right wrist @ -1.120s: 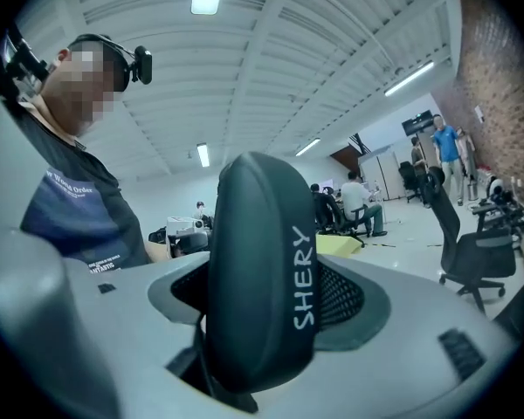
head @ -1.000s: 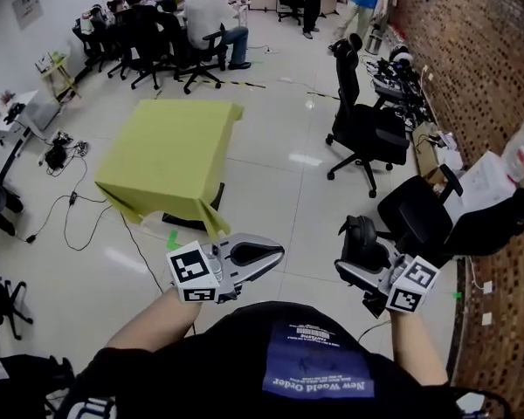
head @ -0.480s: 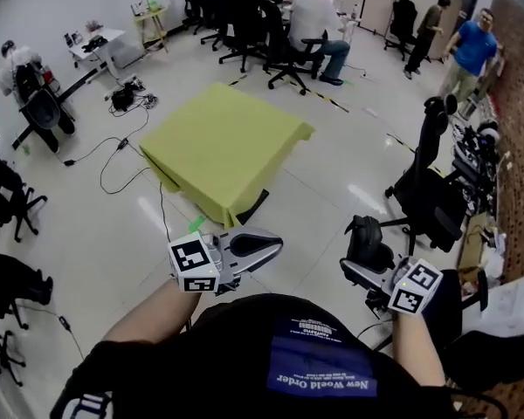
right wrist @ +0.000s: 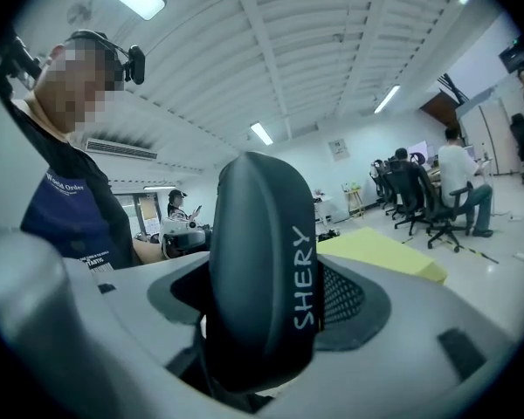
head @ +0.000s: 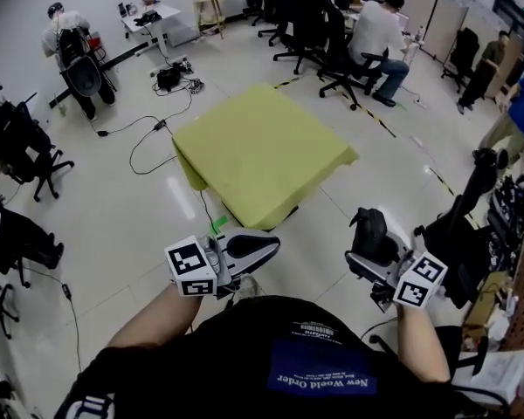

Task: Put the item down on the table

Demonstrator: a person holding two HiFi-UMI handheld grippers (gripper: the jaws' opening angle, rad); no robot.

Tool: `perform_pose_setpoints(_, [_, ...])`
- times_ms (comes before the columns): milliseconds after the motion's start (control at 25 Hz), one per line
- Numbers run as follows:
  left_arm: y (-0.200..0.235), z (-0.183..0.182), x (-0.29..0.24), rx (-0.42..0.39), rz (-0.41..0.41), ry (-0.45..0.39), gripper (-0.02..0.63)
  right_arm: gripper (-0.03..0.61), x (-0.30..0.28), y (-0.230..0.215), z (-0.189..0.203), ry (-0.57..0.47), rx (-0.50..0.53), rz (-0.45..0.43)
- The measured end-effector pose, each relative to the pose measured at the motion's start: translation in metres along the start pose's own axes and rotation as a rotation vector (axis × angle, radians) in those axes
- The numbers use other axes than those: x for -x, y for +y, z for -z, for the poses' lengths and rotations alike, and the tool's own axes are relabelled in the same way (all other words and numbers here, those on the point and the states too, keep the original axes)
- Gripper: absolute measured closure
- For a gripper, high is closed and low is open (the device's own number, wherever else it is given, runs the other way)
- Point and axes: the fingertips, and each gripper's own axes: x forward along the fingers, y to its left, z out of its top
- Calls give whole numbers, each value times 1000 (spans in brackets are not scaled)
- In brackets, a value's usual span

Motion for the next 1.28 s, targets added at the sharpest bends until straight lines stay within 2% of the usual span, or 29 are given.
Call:
perform_pose_setpoints(120, [47,-17,15,-25,-12,-8,609,259,-50,-24,-20,10,7,-11])
perform_pose_setpoints(320, [131,-35,38,-1,-3,17,610,259,-131,-63,-43,36,8,-6])
perform_pose_setpoints(440, [170,-49,39,-12,20,25,610,259,-167,-92,-54,35,-3,10])
perform_pose_setpoints(560, [208,-52,36,11,6,53,611,259,-198,-115,-60,47,-19,-5])
perform_pose_setpoints(840, [292,-45,4,60,-115,85,609,259,-246,-192,-71,106,-8,-95])
perform_pose_setpoints(1000, [330,-43,-10,77,-234,78,609,259,-275,-239,-77,138,-2,-189])
perform_pose_setpoints(1160, [363,-44,-14,95,-329,67,610,259,-308,-275,-89,172,39,-252])
perform_pose_setpoints(1280, [376,-45,-13,114,-371,54,609,259,-327,-282,-92,190,41,-291])
